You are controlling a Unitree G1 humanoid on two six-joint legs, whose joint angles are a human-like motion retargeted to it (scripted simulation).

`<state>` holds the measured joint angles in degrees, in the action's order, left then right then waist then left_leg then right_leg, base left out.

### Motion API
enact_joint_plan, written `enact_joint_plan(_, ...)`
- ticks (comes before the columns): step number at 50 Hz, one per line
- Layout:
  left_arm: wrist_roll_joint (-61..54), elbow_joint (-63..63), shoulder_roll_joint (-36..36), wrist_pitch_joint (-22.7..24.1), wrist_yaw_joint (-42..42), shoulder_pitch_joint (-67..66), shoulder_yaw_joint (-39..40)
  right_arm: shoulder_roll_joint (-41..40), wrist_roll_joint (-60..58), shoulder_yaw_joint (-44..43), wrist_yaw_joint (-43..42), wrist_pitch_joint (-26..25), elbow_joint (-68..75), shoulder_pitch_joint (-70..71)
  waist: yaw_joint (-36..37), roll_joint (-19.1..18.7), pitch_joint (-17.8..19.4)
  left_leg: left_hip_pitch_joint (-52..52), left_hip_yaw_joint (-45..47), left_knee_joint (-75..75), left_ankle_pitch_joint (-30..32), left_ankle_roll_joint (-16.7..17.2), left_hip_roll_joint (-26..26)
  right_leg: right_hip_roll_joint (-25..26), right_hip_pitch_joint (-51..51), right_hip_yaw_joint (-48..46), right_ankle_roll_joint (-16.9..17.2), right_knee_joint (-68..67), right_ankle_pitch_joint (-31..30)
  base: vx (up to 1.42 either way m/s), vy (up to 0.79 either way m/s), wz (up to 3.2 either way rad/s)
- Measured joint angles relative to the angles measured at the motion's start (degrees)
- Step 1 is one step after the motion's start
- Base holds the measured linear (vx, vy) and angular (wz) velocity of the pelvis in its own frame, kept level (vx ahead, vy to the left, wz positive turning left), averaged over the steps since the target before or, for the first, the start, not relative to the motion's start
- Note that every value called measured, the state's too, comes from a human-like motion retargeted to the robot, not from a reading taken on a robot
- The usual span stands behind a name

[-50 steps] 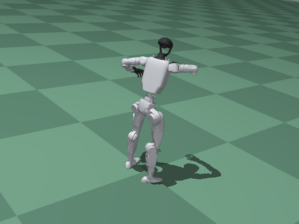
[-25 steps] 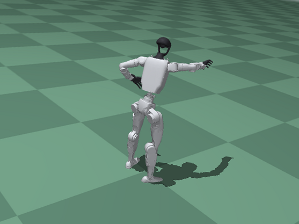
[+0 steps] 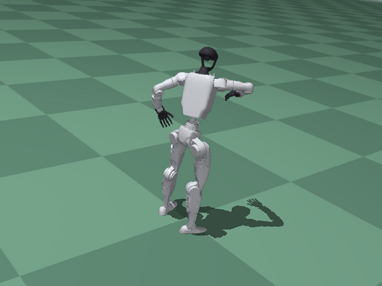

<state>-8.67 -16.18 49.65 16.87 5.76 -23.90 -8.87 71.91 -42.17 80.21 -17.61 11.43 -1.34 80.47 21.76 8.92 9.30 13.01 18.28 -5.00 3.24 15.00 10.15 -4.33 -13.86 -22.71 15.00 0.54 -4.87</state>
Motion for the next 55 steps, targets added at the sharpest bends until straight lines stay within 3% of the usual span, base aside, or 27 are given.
enact_joint_plan(2,0.67,0.04,1.60,0.78,0.16,1.49,-0.66,1.79,-3.20,0.00,2.00,0.67,9.28,-3.02,0.28,0.26,0.76,-0.64,-0.63,0.00,-0.07,0.00,-0.27,-0.32,0.83,-0.70,0.00,-0.50,0.43,0.01,0.02,0.40)
enact_joint_plan(4,0.94,-0.34,3.70,1.28,0.58,4.04,-1.25,2.06,-5.49,0.00,3.82,0.09,19.67,-4.40,-0.21,-0.34,4.03,-3.73,-2.20,0.00,-0.32,0.00,-0.69,-0.93,4.26,-2.30,0.00,-1.90,1.87,0.01,0.00,0.56)
enact_joint_plan(10,-0.04,-0.18,4.12,3.14,0.74,8.49,-5.31,-2.23,-9.05,0.00,4.93,-5.61,51.59,-0.63,0.49,-2.08,3.52,-4.11,-2.60,0.00,-0.48,0.00,-0.91,-1.37,4.98,-2.70,0.00,-1.77,1.88,0.00,0.00,0.03)
enact_joint_plan(14,-1.42,0.11,4.32,3.42,0.72,9.81,-7.10,-7.18,-6.63,0.00,4.69,-8.20,58.38,7.69,0.63,-2.67,2.63,-3.73,-2.16,0.00,-0.42,0.00,-0.96,-1.39,4.44,-2.25,0.00,-1.52,1.45,0.00,0.00,0.00)
enact_joint_plan(20,-2.77,1.09,4.63,2.44,0.57,9.02,-6.46,-13.95,-4.79,0.00,0.86,-9.28,40.62,18.94,-0.29,-2.54,2.58,-3.86,-0.83,0.00,-0.34,0.00,-0.94,-1.07,3.95,-0.98,0.00,-0.95,0.57,0.00,-0.01,-0.21)
enact_joint_plan(22,-2.61,2.60,2.88,2.29,0.28,7.01,-6.14,-16.15,-4.52,0.00,-0.26,-8.35,31.02,21.84,0.38,-1.71,-1.72,0.49,1.03,0.00,0.04,0.00,-0.58,-0.46,-0.81,0.85,0.00,0.66,-1.30,0.01,0.00,-0.58)
enact_joint_plan(23,-2.88,2.90,2.59,1.91,0.30,6.54,-5.73,-17.35,-3.61,0.00,-0.77,-8.03,26.11,22.98,-0.02,-1.57,-2.07,0.88,1.18,0.00,0.10,0.00,-0.58,-0.42,-1.28,0.99,0.00,0.70,-1.44,0.01,-0.01,-0.30)
enact_joint_plan(28,-4.53,4.75,0.18,0.77,-0.42,5.17,-4.15,-22.02,-0.35,0.00,-6.65,-7.47,4.23,25.45,-1.27,-2.33,-1.54,0.70,1.62,0.00,0.01,0.00,-0.36,-0.08,-1.34,1.49,0.00,0.93,-1.72,0.00,0.00,0.00)
enact_joint_plan(33,-6.88,6.75,-2.98,-0.54,-2.31,2.97,-2.27,-18.63,4.38,0.00,-6.32,-5.85,-11.71,18.84,-2.17,-2.49,-0.76,0.21,1.53,0.00,-0.32,0.00,-0.11,0.08,-0.96,1.51,0.00,0.73,-1.54,0.00,0.00,0.00)
enact_joint_plan(37,-8.29,6.74,-4.91,-0.95,-4.78,0.54,-0.26,-10.49,4.49,0.00,-3.95,-4.53,-14.21,8.79,-2.94,-1.01,-0.36,0.05,1.49,0.00,-0.59,0.00,0.03,0.16,-0.91,1.38,0.00,0.48,-1.40,0.00,0.00,0.00)
enact_joint_plan(40,-8.55,5.07,-5.47,-0.77,-6.01,-0.57,0.90,-4.03,1.74,0.00,-0.67,-2.17,-8.94,1.04,-3.09,0.73,-0.17,0.22,1.61,0.00,-0.67,0.00,0.04,0.24,-1.17,1.30,0.00,0.42,-1.49,0.00,0.00,0.00)
enact_joint_plan(45,-6.64,-0.36,-5.12,-0.38,-6.12,-0.23,1.07,2.48,-7.18,0.00,4.71,1.19,11.48,-8.12,-2.32,2.86,-0.23,0.83,1.86,0.00,-0.58,0.00,-0.14,0.28,-1.78,1.10,0.00,0.49,-1.80,0.00,0.00,0.00)
enact_joint_plan(51,-4.43,-6.31,-6.24,-0.12,-4.20,0.55,0.06,2.50,-14.12,0.00,7.02,-3.73,42.64,-7.76,-1.40,1.96,-1.34,0.90,1.63,0.00,-0.62,0.00,-0.09,0.21,-1.63,0.73,0.00,0.61,-1.71,0.00,0.00,0.00)
enact_joint_plan(55,-4.99,-9.19,-4.65,-0.36,-3.50,2.27,0.24,-0.64,-13.08,0.00,8.02,-7.63,55.69,-1.22,-1.32,0.45,2.43,-3.71,-0.17,0.00,-1.10,0.00,-0.48,-0.55,3.27,-0.87,0.00,-1.20,0.35,0.01,-0.01,0.33)
